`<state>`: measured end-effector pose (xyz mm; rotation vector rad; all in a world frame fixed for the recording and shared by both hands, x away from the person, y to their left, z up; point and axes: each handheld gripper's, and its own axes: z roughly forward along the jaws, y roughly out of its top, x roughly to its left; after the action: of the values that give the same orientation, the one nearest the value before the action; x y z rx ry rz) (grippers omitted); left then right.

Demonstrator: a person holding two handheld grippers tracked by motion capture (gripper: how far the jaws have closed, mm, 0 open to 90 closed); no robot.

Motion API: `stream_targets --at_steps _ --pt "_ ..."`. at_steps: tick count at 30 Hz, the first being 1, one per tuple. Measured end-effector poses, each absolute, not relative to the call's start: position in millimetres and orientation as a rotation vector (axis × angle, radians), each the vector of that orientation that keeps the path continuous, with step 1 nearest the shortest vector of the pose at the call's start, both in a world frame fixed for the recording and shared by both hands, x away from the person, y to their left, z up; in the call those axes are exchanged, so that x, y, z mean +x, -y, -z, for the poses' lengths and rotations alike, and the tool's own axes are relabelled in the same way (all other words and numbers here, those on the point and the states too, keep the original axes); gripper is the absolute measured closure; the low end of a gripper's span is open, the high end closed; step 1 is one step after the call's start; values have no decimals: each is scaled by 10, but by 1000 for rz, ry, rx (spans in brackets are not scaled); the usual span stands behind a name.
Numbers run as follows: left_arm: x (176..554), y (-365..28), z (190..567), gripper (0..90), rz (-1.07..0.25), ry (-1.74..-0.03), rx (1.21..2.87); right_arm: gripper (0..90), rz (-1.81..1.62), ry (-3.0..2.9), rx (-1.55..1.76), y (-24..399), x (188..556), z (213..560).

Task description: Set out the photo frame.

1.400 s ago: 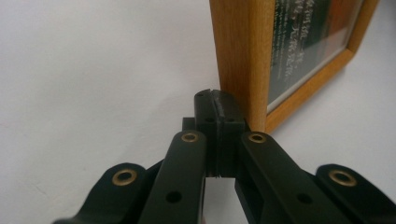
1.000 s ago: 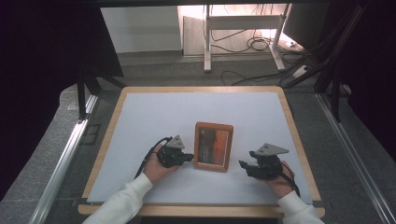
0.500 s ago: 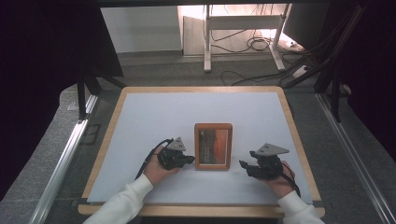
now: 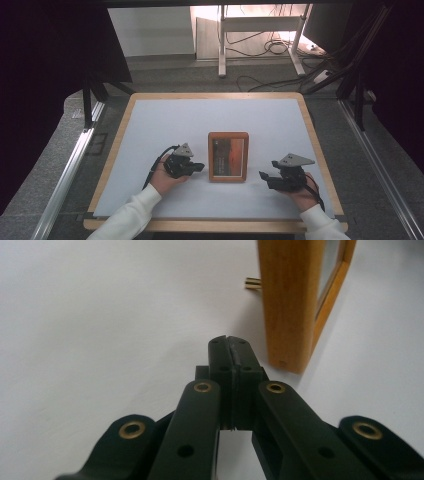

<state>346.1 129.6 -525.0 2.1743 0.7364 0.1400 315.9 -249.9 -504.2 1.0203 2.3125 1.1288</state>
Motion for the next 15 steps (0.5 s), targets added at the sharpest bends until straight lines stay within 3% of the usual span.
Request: stream_targets --at_steps 3,7,8,15 --pt "3439 -1350 5223 872 -157 -754 2145 305 -1123 -2309 1033 2510 3166 5048" --pt "3390 -1494 5172 687 -242 -816 2098 280 -1114 -2283 1060 2519 3166 5051" --pt "3377 -1534 5165 592 -258 -843 2079 276 -1106 -2275 1062 2516 3151 5054" --pt "3168 -1741 5118 404 -321 -921 2085 268 -1060 -2268 1041 2568 3132 5085"
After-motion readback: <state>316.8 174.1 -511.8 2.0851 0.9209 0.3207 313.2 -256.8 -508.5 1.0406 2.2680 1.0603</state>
